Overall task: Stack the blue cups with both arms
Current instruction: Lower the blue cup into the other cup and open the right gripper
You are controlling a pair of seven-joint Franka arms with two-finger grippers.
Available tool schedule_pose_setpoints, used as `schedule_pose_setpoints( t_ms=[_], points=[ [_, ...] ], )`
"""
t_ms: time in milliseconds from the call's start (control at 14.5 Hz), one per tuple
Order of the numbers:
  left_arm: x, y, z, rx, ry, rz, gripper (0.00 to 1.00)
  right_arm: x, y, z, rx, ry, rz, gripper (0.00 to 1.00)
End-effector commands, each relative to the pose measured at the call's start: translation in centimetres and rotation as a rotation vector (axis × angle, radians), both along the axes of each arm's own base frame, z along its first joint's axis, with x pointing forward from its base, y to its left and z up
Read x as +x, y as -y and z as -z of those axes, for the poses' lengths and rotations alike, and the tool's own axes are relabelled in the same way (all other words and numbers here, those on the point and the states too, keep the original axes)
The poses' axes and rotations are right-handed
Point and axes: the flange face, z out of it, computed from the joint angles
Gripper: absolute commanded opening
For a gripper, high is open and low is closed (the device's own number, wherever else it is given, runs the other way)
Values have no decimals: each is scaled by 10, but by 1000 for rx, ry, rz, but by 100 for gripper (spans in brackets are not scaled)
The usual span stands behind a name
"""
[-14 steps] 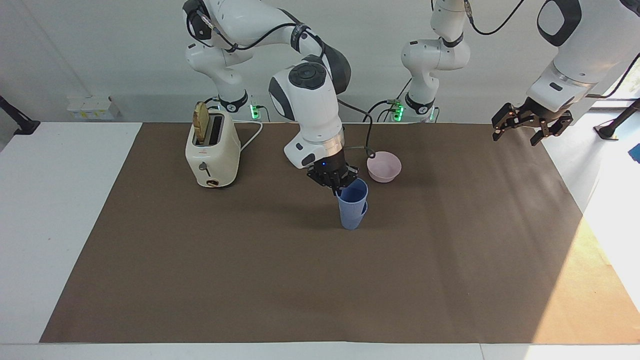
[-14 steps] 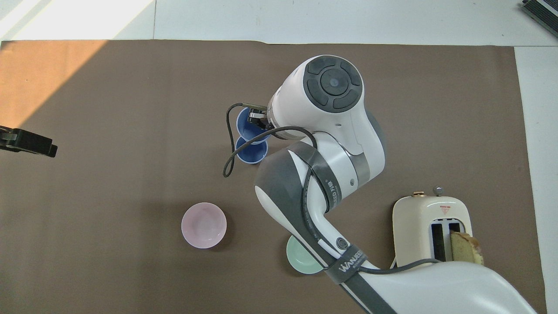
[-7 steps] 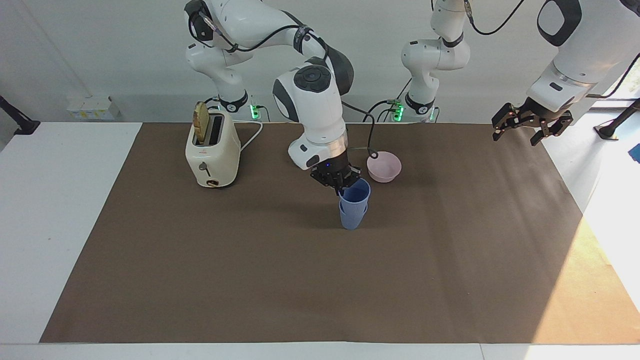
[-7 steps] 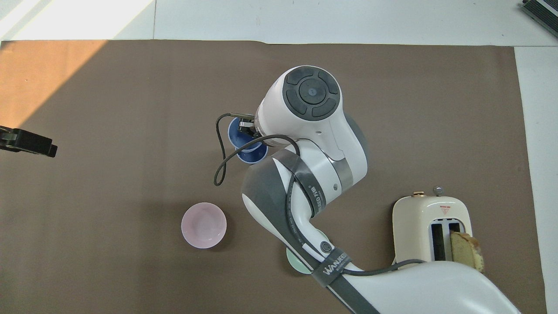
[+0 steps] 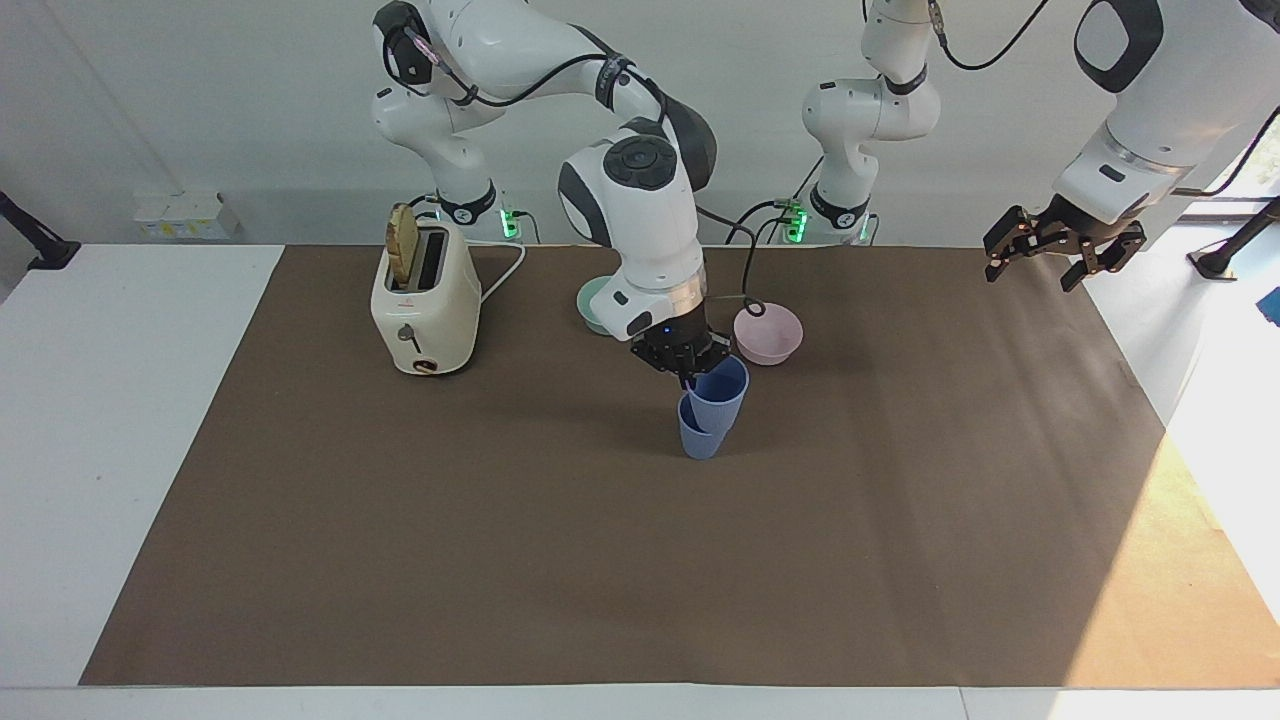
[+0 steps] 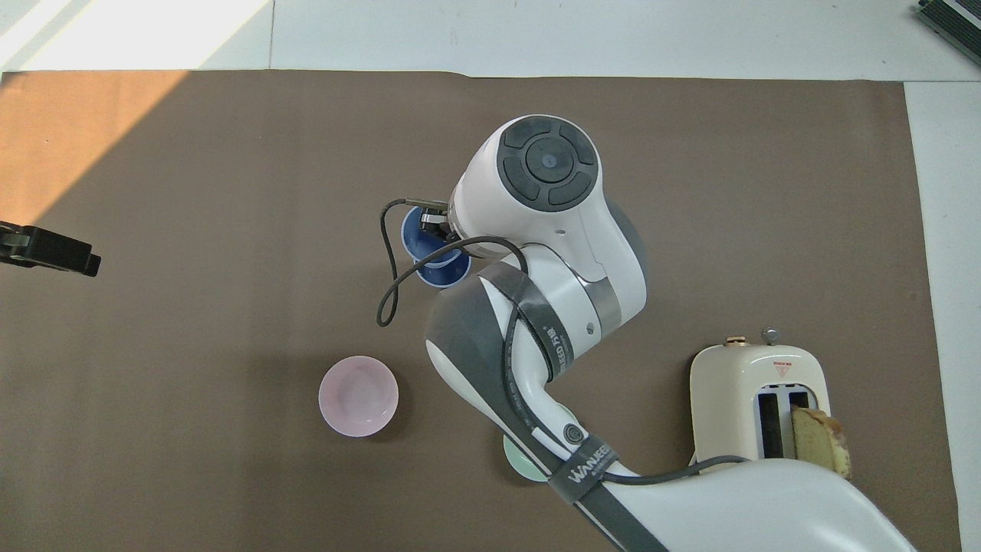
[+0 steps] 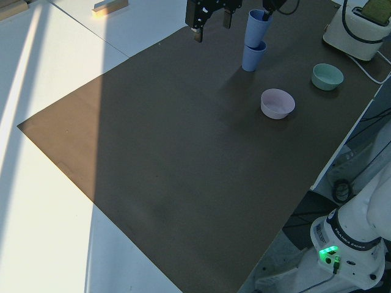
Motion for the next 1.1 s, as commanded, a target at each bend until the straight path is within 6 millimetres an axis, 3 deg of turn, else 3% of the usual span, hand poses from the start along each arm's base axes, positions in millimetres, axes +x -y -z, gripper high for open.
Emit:
schedule_pose_setpoints(
  t_ms=[0, 483, 552, 690, 966, 1034],
  points=[
    [1, -4, -4, 13, 11, 3, 100, -1, 1, 1, -10, -11, 13, 0],
    [1, -4, -4, 13, 11, 3, 100, -2, 5, 9, -28, -21, 14, 0],
    [2, -3, -5, 13, 12, 5, 100, -1, 6, 9, -23, -19, 15, 13],
    [1, -4, -4, 13, 11, 2, 100, 3, 11, 9, -22, -8, 12, 100],
    [1, -4, -4, 13, 11, 3, 100, 5, 17, 6, -32, -13, 17, 100],
    [1, -4, -4, 13, 11, 2, 100, 5, 25, -7, -32, -8, 25, 100]
  ],
)
